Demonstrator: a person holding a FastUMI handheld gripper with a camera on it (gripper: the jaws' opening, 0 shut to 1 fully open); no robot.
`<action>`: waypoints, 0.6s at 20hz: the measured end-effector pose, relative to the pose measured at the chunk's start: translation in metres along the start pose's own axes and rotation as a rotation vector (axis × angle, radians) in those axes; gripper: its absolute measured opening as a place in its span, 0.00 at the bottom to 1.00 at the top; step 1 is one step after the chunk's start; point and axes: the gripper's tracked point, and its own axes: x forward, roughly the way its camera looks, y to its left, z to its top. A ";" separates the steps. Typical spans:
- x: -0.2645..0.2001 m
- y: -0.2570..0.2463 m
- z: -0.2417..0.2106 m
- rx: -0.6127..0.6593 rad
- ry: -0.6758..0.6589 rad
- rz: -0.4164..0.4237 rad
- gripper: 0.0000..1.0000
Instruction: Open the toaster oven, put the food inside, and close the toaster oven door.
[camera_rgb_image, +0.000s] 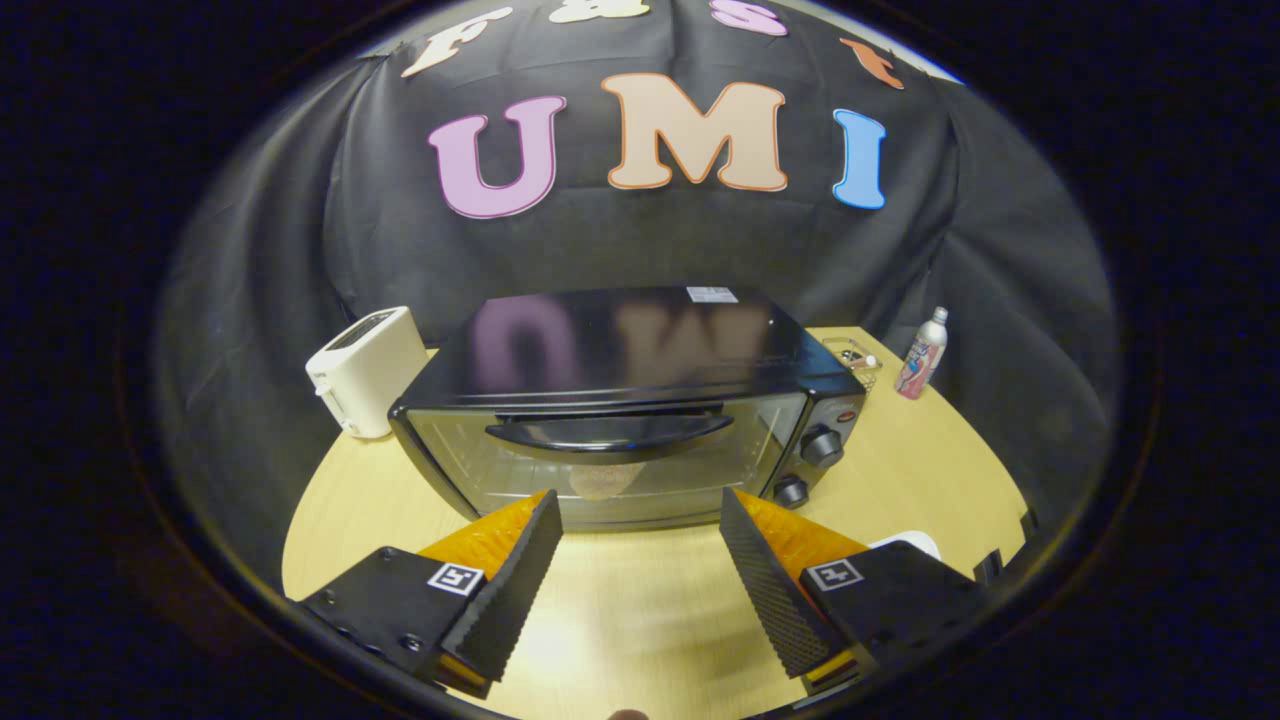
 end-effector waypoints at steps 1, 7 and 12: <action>-0.005 -0.002 0.011 0.001 -0.025 -0.001 1.00; -0.049 -0.008 0.129 0.039 -0.273 0.031 1.00; -0.100 -0.019 0.228 -0.006 -0.469 0.009 1.00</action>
